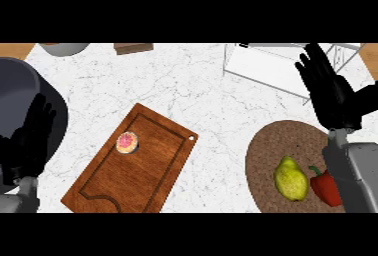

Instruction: Pick the bell pepper from the placemat and place it in the tiered shelf

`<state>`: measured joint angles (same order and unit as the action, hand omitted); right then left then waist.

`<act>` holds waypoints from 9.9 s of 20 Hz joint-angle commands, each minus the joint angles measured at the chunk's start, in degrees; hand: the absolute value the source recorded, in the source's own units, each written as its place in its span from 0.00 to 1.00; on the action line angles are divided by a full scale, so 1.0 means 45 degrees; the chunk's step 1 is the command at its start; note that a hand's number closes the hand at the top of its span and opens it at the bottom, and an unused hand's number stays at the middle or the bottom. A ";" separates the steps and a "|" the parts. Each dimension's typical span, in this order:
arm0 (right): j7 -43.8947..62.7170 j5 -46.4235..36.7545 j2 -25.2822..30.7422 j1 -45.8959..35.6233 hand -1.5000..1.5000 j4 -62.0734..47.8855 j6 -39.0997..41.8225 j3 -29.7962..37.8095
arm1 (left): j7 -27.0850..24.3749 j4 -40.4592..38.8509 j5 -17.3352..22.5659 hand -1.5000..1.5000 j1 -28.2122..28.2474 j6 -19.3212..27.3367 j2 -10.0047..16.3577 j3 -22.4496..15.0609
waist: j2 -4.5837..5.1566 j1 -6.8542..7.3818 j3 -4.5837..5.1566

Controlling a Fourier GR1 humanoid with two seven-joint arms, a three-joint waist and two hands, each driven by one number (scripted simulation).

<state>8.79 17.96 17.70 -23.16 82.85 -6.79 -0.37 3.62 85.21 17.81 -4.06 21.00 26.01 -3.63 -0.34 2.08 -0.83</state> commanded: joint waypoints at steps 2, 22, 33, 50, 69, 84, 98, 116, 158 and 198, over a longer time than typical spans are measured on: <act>-0.0776 -0.1065 -0.0140 0.0499 1.00 0.0739 -0.0008 -0.0579 | 0.0159 0.0669 -0.0403 0.50 0.1018 -0.0268 0.0130 -0.0068 | 0.0049 -0.0384 0.0181; 0.4125 -1.5168 0.1182 0.8261 0.00 0.5763 -0.5629 -0.3814 | 0.0007 -0.0385 0.0345 0.50 0.1820 -0.2864 0.0993 0.0119 | -0.0033 -0.0837 0.0276; 1.0150 -1.7145 0.2664 0.7899 0.00 0.8135 0.3659 -0.5294 | -0.0162 -0.0880 0.0042 0.50 0.1262 -0.2975 0.0686 -0.0086 | 0.0132 -0.0343 0.0271; 1.0134 -1.5823 0.2105 0.5240 0.00 0.7048 0.8806 -0.3151 | 0.0103 -0.1667 -0.0343 0.50 0.0411 -0.3805 0.0143 0.0671 | 0.0081 -0.0481 0.0187; 0.6877 -1.8862 0.0629 0.5125 0.00 0.2140 0.5599 -0.2767 | -0.0042 -0.1241 -0.1572 0.50 0.1066 -0.4720 -0.0777 0.1973 | 0.0083 -0.0386 0.0180; 0.5061 -1.9609 0.0811 0.5606 1.00 0.1973 0.4788 -0.1957 | 0.0509 -0.0693 -0.2173 0.50 0.1193 -0.5353 -0.1189 0.2672 | 0.0073 -0.0445 0.0182; 0.6939 -1.9402 -0.2890 0.0807 1.00 0.3303 0.6428 -0.3194 | 0.0760 -0.1170 -0.2771 0.50 0.0233 -0.5381 -0.1536 0.2260 | 0.0233 0.0306 0.0188; 1.2512 -1.5643 -0.3928 -0.6078 1.00 0.5247 0.5592 -0.1308 | 0.1006 -0.0137 -0.2575 0.50 0.1249 -0.5446 -0.1610 0.2718 | -0.0003 -0.0395 0.0184; 0.7847 -1.7782 0.0318 -1.1319 1.00 -0.6092 0.2850 0.2952 | 0.0108 -0.1454 -0.3081 0.50 0.0755 -0.5901 -0.1965 0.3215 | 0.0143 -0.0254 0.0191; 0.8170 -1.2613 0.3194 -1.0138 0.00 -0.1879 0.2394 0.6849 | 0.0300 -0.0902 -0.3119 0.50 0.1564 -0.5949 -0.2103 0.3932 | -0.0149 -0.0975 0.0188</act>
<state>40.52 -40.66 28.97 -71.91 64.71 -0.60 29.33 6.32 82.33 3.34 2.06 -5.62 16.26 12.75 -0.74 -1.47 0.00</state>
